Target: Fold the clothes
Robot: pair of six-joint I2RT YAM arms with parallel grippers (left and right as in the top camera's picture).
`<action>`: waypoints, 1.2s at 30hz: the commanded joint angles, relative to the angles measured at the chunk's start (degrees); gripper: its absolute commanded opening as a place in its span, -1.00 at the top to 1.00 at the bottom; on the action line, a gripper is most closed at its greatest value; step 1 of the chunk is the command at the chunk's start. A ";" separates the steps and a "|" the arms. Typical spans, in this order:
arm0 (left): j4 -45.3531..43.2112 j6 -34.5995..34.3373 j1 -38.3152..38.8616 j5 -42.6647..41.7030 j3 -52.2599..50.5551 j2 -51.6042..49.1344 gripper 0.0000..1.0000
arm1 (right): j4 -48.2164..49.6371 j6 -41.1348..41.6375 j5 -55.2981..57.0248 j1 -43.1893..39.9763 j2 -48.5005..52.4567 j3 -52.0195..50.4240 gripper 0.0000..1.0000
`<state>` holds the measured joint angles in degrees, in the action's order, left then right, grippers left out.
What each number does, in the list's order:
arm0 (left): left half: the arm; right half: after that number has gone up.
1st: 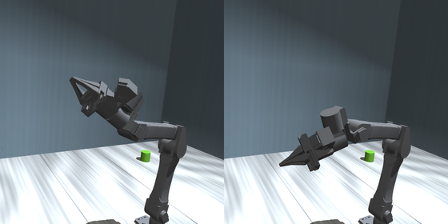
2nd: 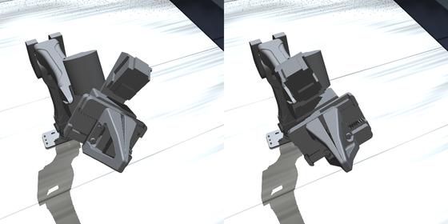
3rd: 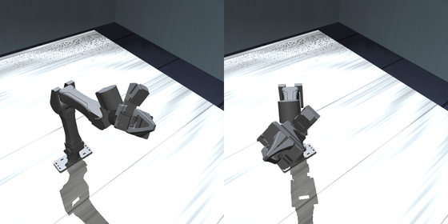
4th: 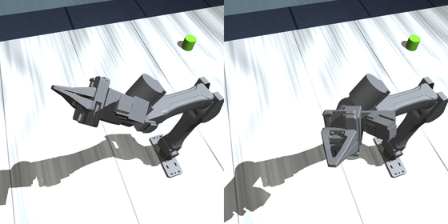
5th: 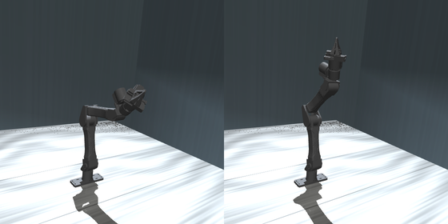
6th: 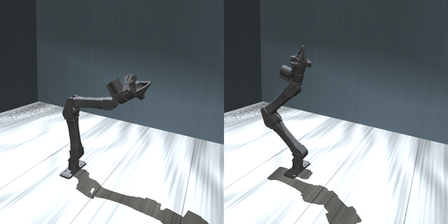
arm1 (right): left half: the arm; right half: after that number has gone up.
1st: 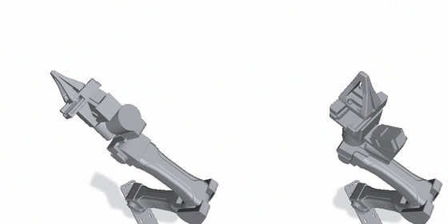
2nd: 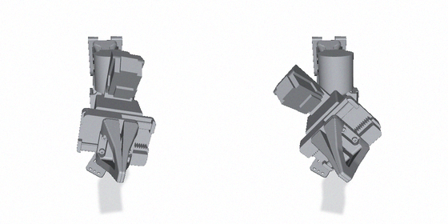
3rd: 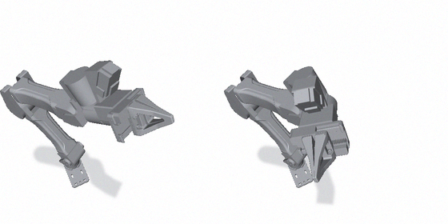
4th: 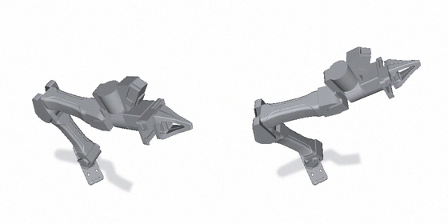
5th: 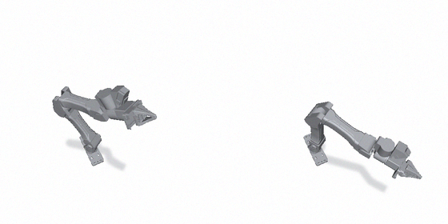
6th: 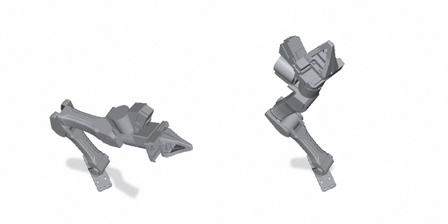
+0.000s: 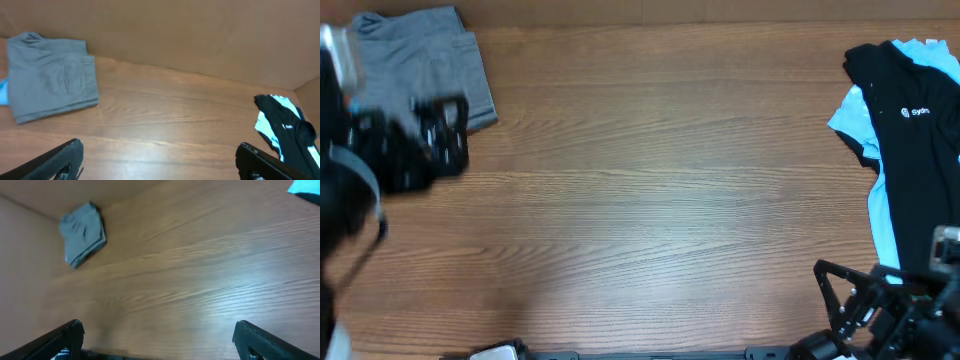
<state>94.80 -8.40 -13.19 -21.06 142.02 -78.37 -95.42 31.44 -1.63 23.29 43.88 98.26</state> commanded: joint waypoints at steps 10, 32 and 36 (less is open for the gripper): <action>1.99 1.29 0.02 -2.71 -2.56 30.18 -1.00 | 21.55 1.86 4.42 0.22 -10.88 -26.97 -1.00; -13.09 -4.39 0.02 6.16 -55.69 57.96 -1.00 | 31.21 1.88 10.71 0.22 -10.88 -32.22 -1.00; -16.83 -12.52 0.02 9.62 -69.20 62.60 -1.00 | 31.52 1.84 18.03 0.22 -10.88 -32.44 -1.00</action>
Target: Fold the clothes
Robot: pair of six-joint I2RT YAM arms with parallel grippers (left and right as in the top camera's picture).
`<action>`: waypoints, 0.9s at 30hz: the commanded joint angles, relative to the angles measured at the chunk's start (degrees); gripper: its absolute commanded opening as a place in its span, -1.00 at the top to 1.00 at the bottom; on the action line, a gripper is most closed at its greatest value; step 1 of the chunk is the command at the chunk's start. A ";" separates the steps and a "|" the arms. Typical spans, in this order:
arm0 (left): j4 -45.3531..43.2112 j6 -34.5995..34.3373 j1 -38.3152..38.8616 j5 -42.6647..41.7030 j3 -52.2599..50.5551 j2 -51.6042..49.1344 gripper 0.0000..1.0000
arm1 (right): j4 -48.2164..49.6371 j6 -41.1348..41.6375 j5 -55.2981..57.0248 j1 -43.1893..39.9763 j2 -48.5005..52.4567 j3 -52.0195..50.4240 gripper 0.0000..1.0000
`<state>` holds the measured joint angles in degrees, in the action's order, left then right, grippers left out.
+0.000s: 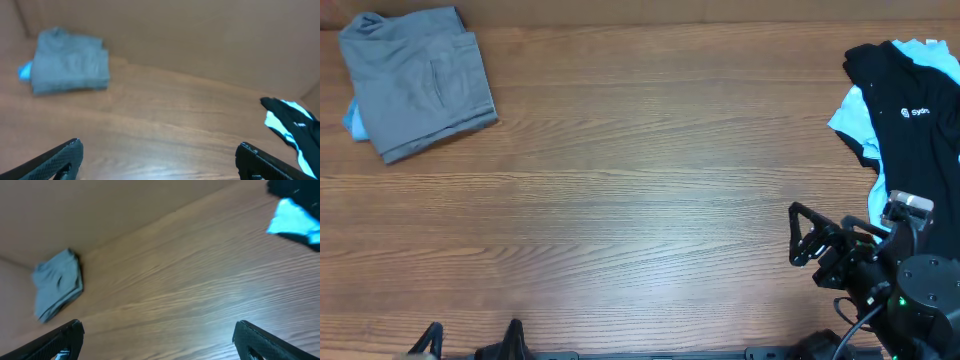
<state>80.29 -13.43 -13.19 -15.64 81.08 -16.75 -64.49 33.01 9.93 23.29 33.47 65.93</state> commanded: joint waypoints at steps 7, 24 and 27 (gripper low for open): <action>-5.07 -9.33 0.02 4.24 -20.76 0.63 -0.99 | 1.16 0.24 8.07 0.22 -0.48 -0.11 -1.00; -7.45 -11.43 0.04 4.68 -30.62 0.63 -1.00 | 0.74 0.24 8.04 0.22 -0.48 -0.11 -1.00; -7.04 -11.43 0.04 4.70 -30.62 0.63 -1.00 | 0.74 0.24 8.04 0.22 -0.48 -0.11 -1.00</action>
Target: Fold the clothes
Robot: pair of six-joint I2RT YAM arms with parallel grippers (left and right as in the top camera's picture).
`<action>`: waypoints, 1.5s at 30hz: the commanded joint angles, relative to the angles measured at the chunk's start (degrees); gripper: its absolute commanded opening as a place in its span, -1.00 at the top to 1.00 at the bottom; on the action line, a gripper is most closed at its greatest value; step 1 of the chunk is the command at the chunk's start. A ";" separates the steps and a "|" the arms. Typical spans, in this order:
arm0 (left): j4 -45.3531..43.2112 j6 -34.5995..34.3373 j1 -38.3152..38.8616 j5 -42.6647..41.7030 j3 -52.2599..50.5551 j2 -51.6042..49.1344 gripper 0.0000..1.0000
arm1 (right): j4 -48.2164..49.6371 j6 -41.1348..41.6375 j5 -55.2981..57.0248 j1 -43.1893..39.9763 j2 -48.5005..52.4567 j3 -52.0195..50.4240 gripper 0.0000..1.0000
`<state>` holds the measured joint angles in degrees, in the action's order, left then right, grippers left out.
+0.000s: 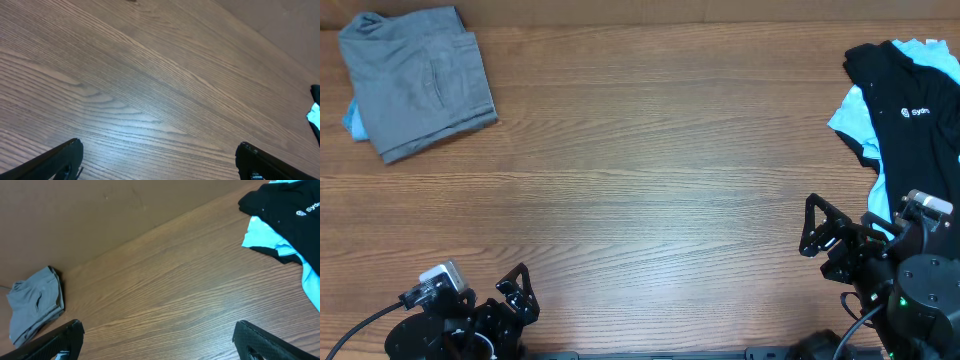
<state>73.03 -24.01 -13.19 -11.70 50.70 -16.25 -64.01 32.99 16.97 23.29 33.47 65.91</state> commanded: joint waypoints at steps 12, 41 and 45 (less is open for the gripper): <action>0.66 -0.87 0.04 0.76 -0.24 0.13 -1.00 | 0.26 0.26 0.98 -4.94 -0.63 -0.09 -1.00; 0.66 -0.87 0.04 0.76 -0.24 0.13 -1.00 | 55.21 -6.54 -12.44 -24.50 -31.06 -54.64 -1.00; 0.66 -0.85 0.04 0.76 -0.24 0.13 -1.00 | 62.40 -9.77 -13.07 -24.92 -31.34 -58.88 -1.00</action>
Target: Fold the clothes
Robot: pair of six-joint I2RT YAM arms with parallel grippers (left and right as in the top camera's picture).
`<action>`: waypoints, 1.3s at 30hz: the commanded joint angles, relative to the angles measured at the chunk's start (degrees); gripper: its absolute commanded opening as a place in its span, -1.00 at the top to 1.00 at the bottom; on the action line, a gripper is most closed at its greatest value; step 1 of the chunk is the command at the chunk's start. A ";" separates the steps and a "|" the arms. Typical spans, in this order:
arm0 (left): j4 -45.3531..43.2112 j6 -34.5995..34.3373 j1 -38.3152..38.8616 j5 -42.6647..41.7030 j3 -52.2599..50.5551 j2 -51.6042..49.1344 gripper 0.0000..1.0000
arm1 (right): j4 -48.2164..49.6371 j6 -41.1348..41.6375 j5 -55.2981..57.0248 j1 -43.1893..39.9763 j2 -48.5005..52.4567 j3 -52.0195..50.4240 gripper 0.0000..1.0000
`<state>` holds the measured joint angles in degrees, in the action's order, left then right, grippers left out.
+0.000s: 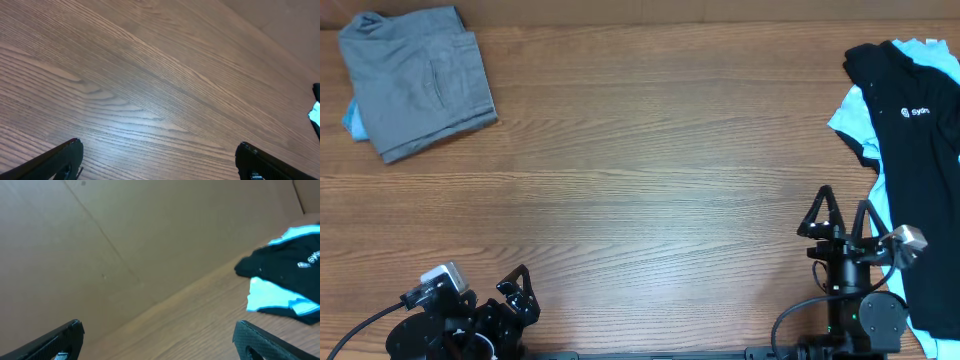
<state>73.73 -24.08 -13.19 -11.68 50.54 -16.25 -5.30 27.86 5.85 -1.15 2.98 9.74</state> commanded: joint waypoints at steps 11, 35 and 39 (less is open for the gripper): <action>-0.04 -0.81 0.04 0.74 -0.09 0.13 -1.00 | 13.94 -10.36 -2.56 -0.55 -2.86 -9.29 -1.00; -0.04 -0.79 0.04 0.74 -0.09 0.13 -1.00 | 0.66 -20.61 -8.52 -2.19 -2.82 -9.29 -1.00; -0.04 -0.81 0.04 0.74 -0.09 0.13 -1.00 | 0.66 -20.61 -8.52 -2.19 -2.82 -9.29 -1.00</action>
<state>73.73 -24.08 -13.19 -11.68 50.54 -16.25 -5.02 7.64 -2.57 -3.01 0.69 1.06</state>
